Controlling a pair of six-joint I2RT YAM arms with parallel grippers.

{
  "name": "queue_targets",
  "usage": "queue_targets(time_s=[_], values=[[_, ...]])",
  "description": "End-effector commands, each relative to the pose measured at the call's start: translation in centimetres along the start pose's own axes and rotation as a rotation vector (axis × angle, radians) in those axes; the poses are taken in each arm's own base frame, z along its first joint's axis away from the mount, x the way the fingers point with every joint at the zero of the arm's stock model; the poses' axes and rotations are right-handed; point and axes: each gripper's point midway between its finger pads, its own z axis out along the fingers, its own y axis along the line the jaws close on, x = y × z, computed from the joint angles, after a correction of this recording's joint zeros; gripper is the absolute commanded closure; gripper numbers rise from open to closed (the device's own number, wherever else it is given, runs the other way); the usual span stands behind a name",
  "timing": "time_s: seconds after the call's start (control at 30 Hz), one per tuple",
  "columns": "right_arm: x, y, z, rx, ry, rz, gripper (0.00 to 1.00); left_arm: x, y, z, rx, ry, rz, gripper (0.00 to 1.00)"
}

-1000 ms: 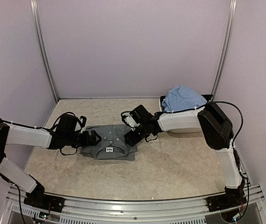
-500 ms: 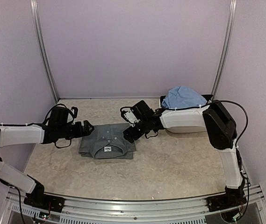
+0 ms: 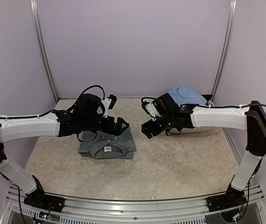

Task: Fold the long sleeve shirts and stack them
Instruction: Move the square-folded shirt to the center of the board.

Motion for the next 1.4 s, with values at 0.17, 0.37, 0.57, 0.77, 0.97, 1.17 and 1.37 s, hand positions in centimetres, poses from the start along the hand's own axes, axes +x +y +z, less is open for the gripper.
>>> queue_targets(time_s=[0.17,0.37,0.57,0.77,0.97,1.17,1.37], values=[[4.7,-6.0,-4.0,0.157,0.068,0.123,0.11,7.2,-0.8,6.3,-0.111,0.277,0.166,0.01],[6.8,-6.1,-4.1,0.144,0.093,0.145,0.11,10.2,0.7,7.8,-0.16,0.359,0.218,0.01],[7.8,-5.8,-2.9,0.127,0.123,0.145,0.11,12.3,3.4,7.9,-0.277,0.429,0.286,0.01],[8.4,-5.4,-2.2,0.109,0.137,0.142,0.11,13.6,6.3,7.1,-0.347,0.474,0.286,0.01],[8.5,-5.2,-1.9,0.099,0.14,0.142,0.11,14.5,9.6,6.2,-0.455,0.517,0.3,0.01],[8.0,-4.9,-1.7,0.082,0.133,0.136,0.11,14.6,13.4,4.9,-0.568,0.531,0.282,0.01],[7.8,-4.6,-1.3,0.063,0.134,0.126,0.11,13.9,16.6,3.1,-0.7,0.546,0.316,0.01]])
